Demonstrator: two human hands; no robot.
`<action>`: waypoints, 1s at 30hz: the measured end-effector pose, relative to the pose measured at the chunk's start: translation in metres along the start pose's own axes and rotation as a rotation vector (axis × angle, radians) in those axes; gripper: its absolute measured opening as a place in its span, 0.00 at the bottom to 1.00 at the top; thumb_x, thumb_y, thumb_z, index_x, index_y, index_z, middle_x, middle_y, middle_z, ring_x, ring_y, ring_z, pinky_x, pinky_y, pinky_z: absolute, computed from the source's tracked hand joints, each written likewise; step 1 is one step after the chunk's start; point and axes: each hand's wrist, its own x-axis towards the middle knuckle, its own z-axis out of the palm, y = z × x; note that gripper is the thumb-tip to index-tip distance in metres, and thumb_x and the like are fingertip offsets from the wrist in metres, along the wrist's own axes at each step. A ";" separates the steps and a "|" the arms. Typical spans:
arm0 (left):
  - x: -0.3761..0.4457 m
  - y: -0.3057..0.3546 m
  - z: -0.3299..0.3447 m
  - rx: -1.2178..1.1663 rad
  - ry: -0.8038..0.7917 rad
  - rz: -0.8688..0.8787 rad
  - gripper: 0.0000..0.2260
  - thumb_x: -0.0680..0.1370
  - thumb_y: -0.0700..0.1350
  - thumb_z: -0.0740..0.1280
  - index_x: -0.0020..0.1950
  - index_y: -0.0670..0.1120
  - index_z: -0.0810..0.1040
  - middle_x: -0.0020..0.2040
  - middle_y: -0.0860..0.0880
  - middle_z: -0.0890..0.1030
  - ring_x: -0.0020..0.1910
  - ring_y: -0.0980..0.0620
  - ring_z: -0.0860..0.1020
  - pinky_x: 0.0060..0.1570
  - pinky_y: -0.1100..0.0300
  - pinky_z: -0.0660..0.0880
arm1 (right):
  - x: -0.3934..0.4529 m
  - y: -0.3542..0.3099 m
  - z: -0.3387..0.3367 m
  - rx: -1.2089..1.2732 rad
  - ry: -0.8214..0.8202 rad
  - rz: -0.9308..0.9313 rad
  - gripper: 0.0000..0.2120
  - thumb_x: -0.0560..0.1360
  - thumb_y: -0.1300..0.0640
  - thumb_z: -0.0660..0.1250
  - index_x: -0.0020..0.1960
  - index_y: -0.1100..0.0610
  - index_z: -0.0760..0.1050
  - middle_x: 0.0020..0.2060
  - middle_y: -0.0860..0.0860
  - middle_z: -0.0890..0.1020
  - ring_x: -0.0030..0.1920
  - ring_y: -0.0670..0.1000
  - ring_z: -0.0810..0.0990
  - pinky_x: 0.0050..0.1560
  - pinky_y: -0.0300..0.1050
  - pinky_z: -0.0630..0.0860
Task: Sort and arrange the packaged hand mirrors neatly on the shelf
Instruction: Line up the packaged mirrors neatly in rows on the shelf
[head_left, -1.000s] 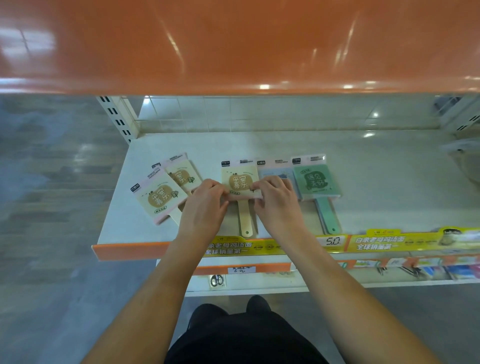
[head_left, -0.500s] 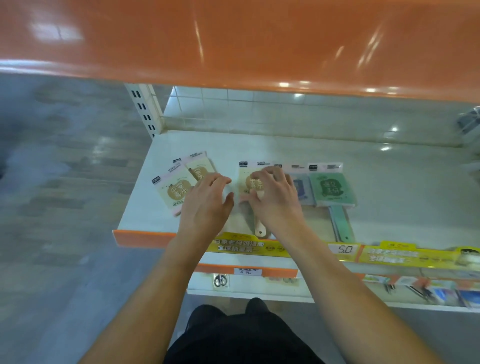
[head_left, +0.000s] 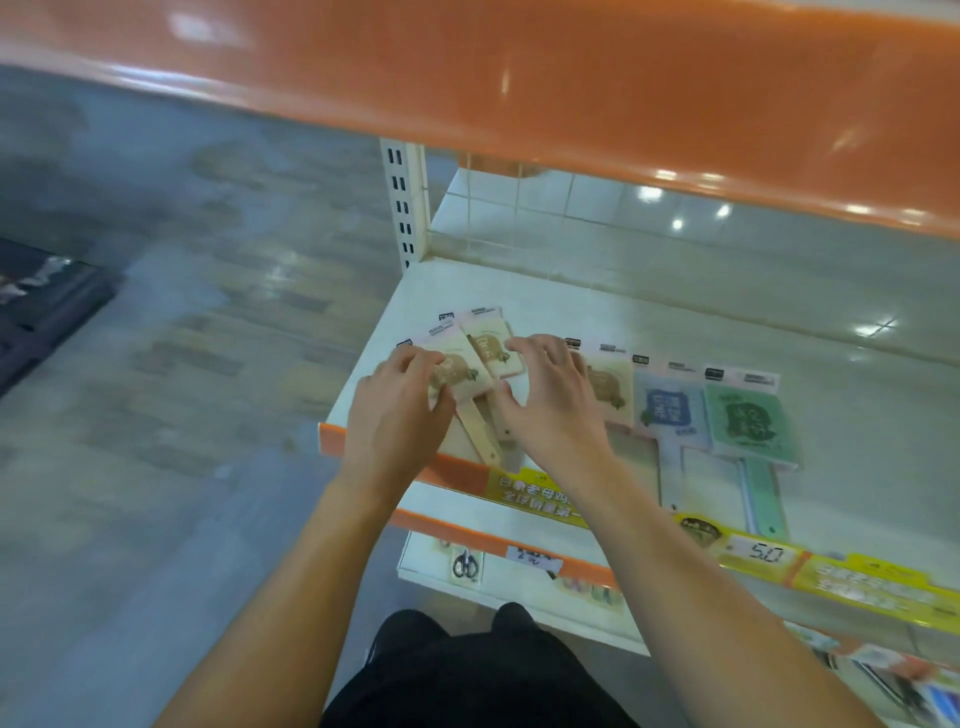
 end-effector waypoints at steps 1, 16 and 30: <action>-0.002 -0.005 -0.004 0.013 0.018 -0.018 0.12 0.73 0.43 0.69 0.56 0.44 0.78 0.55 0.44 0.79 0.49 0.40 0.79 0.44 0.50 0.75 | 0.001 -0.005 0.002 0.000 -0.003 -0.017 0.21 0.78 0.50 0.62 0.70 0.50 0.67 0.67 0.48 0.68 0.67 0.53 0.66 0.64 0.49 0.69; -0.024 -0.050 -0.035 -0.023 0.087 -0.182 0.12 0.75 0.43 0.68 0.58 0.43 0.78 0.57 0.45 0.78 0.49 0.40 0.78 0.47 0.51 0.72 | 0.016 -0.044 0.063 -0.179 -0.214 -0.069 0.30 0.72 0.41 0.68 0.72 0.43 0.66 0.79 0.54 0.53 0.78 0.59 0.50 0.72 0.56 0.58; -0.008 -0.069 -0.036 -0.090 0.058 -0.109 0.12 0.76 0.44 0.66 0.59 0.45 0.77 0.58 0.47 0.78 0.51 0.43 0.78 0.48 0.52 0.72 | 0.015 -0.069 0.053 -0.135 0.018 -0.006 0.22 0.69 0.46 0.68 0.62 0.48 0.76 0.67 0.48 0.70 0.66 0.58 0.66 0.66 0.53 0.66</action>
